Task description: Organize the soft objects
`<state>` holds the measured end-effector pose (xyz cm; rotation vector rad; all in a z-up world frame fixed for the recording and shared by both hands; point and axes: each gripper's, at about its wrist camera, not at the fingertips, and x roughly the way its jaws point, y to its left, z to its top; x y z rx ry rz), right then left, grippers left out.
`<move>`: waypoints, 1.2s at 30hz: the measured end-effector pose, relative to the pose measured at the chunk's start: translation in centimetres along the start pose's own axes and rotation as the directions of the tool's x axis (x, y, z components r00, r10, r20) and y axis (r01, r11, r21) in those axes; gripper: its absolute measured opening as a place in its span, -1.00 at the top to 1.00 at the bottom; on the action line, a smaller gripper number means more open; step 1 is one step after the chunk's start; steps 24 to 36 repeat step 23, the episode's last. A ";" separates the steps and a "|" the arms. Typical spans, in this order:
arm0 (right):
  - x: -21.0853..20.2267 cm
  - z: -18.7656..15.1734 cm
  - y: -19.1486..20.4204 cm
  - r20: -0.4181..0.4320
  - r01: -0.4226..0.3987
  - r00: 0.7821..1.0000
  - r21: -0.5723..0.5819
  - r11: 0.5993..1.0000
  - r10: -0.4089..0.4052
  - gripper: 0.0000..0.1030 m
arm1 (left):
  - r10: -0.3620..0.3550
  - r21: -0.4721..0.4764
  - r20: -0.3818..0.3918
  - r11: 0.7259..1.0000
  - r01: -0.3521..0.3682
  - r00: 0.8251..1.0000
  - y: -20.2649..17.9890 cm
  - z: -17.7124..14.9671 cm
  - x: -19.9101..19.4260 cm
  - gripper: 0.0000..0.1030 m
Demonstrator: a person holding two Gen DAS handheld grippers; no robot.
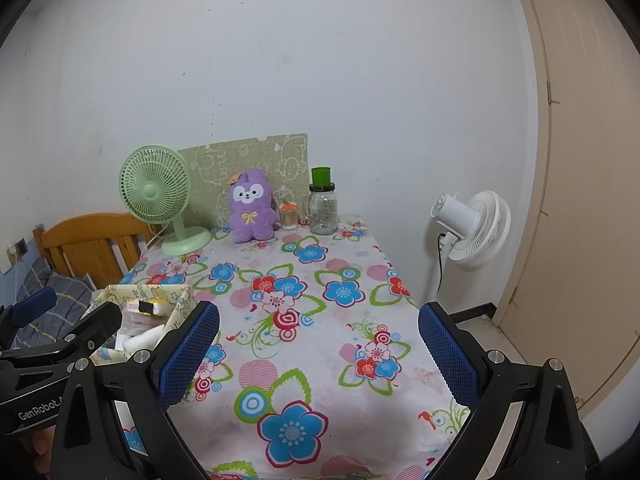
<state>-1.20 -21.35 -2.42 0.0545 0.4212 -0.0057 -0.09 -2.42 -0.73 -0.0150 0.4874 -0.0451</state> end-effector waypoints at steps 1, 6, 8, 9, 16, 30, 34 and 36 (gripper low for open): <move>0.0 0.0 0.0 0.001 0.000 1.000 0.000 1.000 0.000 -0.96 | 0.001 0.000 0.000 1.000 -0.001 1.000 0.0 0.0 0.0 -0.99; 0.0 0.0 0.0 -0.001 0.002 1.000 -0.001 1.000 -0.002 -0.96 | 0.002 -0.003 -0.002 1.000 -0.002 1.000 0.0 0.0 0.0 -0.99; 0.0 0.0 0.0 -0.001 0.000 1.000 -0.001 1.000 0.000 -0.96 | 0.002 -0.003 -0.003 1.000 -0.002 1.000 0.1 0.0 0.1 -0.99; 0.1 0.1 0.0 -0.002 0.000 1.000 -0.002 1.000 0.000 -0.96 | 0.002 -0.004 -0.003 1.000 -0.002 1.000 0.0 0.0 0.0 -0.99; 0.2 0.0 0.1 -0.003 0.003 1.000 -0.005 1.000 -0.003 -0.96 | 0.001 -0.002 -0.003 1.000 -0.001 1.000 0.1 0.0 0.1 -0.99; 0.3 0.1 0.2 -0.005 0.003 1.000 -0.003 1.000 -0.003 -0.96 | 0.002 -0.002 -0.003 1.000 -0.002 1.000 0.1 0.1 0.1 -0.99; 0.3 0.1 0.2 -0.005 0.003 1.000 -0.003 1.000 -0.003 -0.96 | 0.002 -0.002 -0.003 1.000 -0.002 1.000 0.1 0.1 0.1 -0.99; 0.3 0.1 0.2 -0.005 0.003 1.000 -0.003 1.000 -0.003 -0.96 | 0.002 -0.002 -0.003 1.000 -0.002 1.000 0.1 0.1 0.1 -0.99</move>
